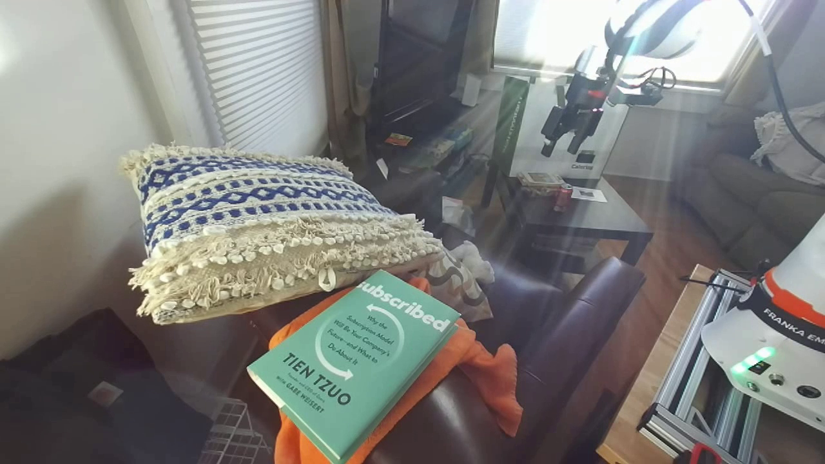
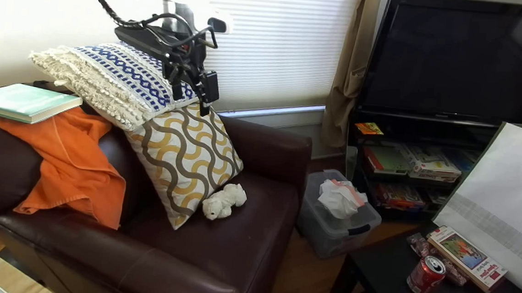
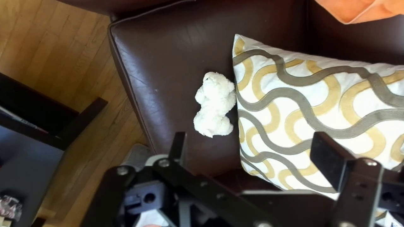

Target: Pick up the white stuffed toy and put it on the book

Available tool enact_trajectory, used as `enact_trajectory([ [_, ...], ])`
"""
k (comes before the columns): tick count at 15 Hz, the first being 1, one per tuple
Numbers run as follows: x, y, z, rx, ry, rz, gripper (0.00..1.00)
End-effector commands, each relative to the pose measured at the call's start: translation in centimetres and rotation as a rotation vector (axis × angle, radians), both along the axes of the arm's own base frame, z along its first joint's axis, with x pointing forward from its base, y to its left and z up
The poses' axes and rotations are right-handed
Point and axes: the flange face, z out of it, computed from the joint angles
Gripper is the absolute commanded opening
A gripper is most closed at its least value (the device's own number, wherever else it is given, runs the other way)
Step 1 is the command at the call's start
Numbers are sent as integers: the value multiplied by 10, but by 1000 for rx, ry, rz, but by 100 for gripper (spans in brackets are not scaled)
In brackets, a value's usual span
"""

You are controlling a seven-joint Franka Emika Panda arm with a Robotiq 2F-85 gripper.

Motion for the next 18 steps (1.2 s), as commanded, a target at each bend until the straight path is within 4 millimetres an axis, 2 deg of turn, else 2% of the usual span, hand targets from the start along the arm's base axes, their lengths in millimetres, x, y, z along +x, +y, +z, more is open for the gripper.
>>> enact_trajectory([
  [1, 55, -22, -41, 110, 120, -14, 100],
  [2, 65, -25, -49, 146, 162, -10, 100],
  [3, 37, -17, -30, 85, 95, -17, 100],
  [5, 49, -20, -41, 87, 113, -15, 100],
  [9, 46, -17, -31, 87, 97, -9, 100],
  [10, 52, -19, -35, 94, 71, -30, 100],
  [13, 76, -23, -65, 118, 37, -51, 100],
  [18, 119, -21, -136, 187, 30, -64, 100],
])
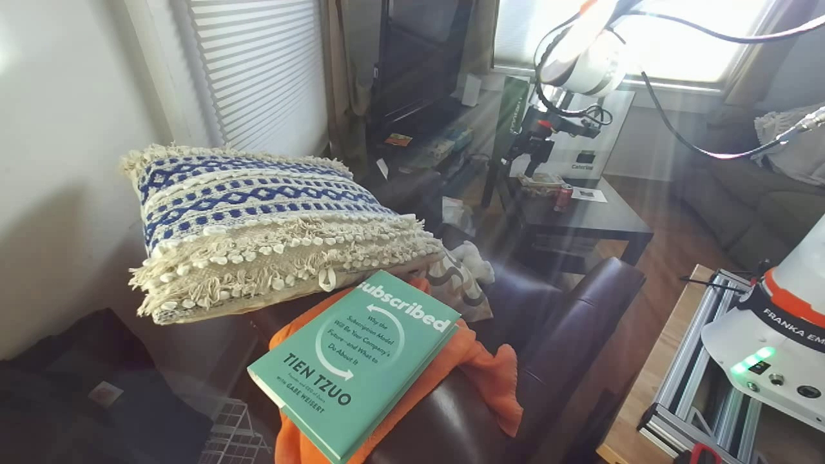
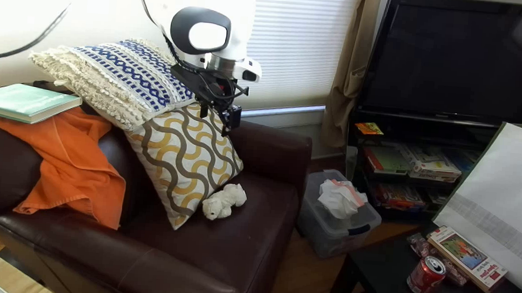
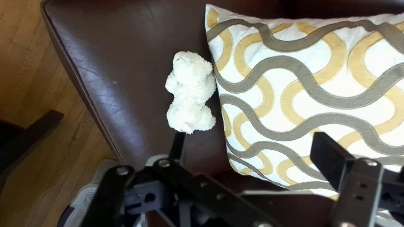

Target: Pick up the white stuffed toy and put it on the book

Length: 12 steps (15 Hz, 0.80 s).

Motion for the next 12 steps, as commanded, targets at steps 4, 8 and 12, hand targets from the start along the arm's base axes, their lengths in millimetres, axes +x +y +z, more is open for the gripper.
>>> enact_trajectory([
  [4, 57, -12, -113, 35, 79, -31, 100],
  [8, 72, -11, -179, 15, 198, -18, 100],
  [12, 76, 2, -234, 6, 331, 33, 100],
])
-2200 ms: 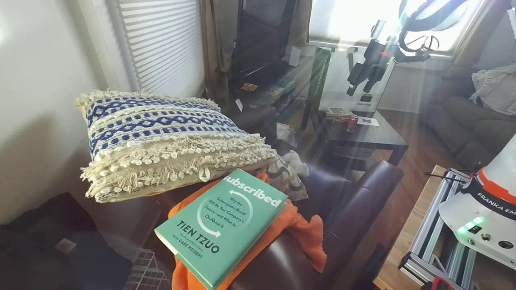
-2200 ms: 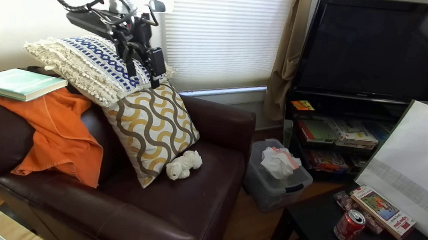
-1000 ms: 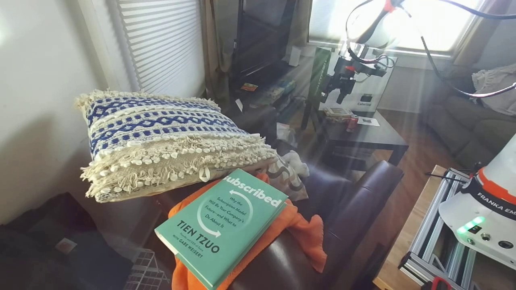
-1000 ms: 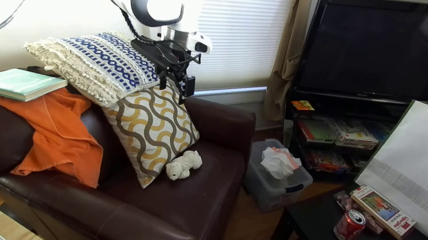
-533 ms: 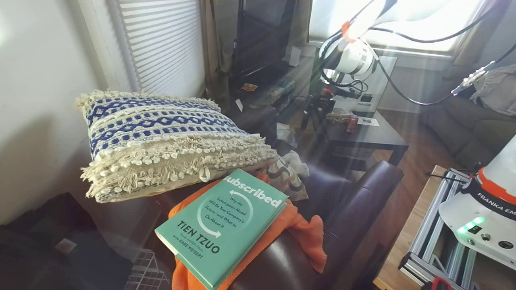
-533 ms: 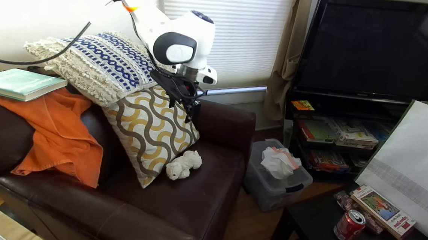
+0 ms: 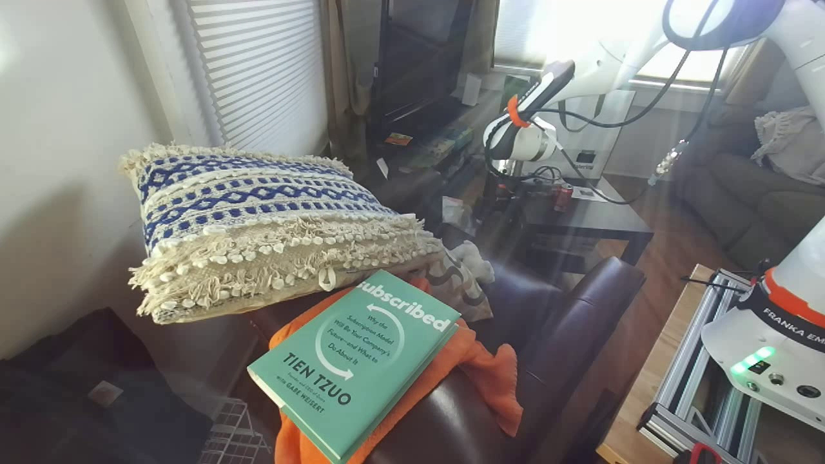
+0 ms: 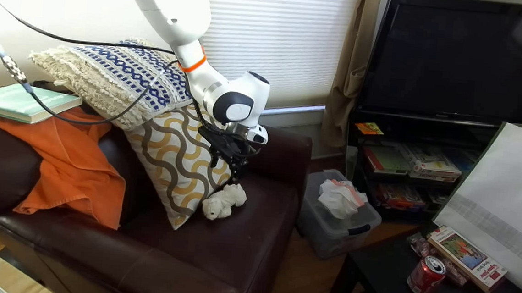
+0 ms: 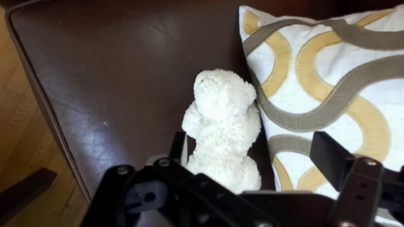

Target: Pick up the white stuffed toy and put it on the book

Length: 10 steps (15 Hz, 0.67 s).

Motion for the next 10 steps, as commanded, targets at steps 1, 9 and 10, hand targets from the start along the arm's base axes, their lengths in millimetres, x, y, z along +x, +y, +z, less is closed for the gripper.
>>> enact_trajectory([
  [1, 12, 11, -49, -5, 111, 31, 100],
  [9, 29, 17, -96, 74, 206, 74, 100],
  [10, 19, 18, -94, 24, 198, 56, 100],
])
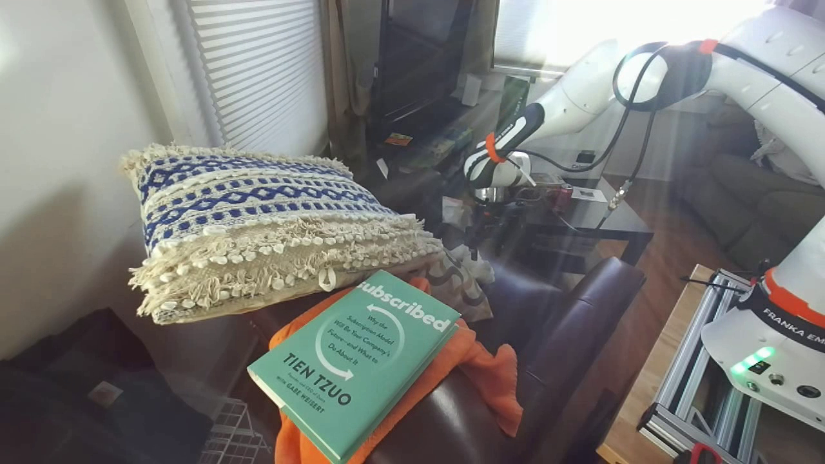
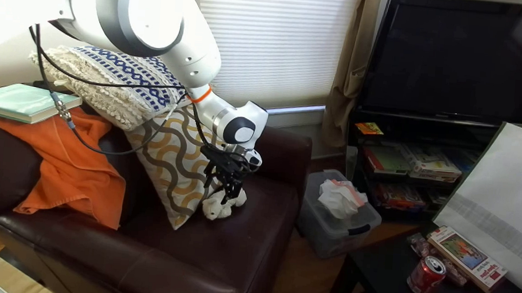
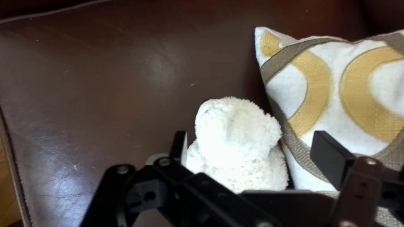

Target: Pick up the white stuffed toy and put it on the book

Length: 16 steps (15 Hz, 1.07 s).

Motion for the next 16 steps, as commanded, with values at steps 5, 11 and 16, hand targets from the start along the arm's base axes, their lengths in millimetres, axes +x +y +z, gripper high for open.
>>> enact_trajectory([
  [5, 11, 5, -7, 13, 17, 13, 100],
  [11, 12, 8, -30, -58, -42, 43, 100],
  [16, 11, 7, -45, -63, -47, 52, 75],
])
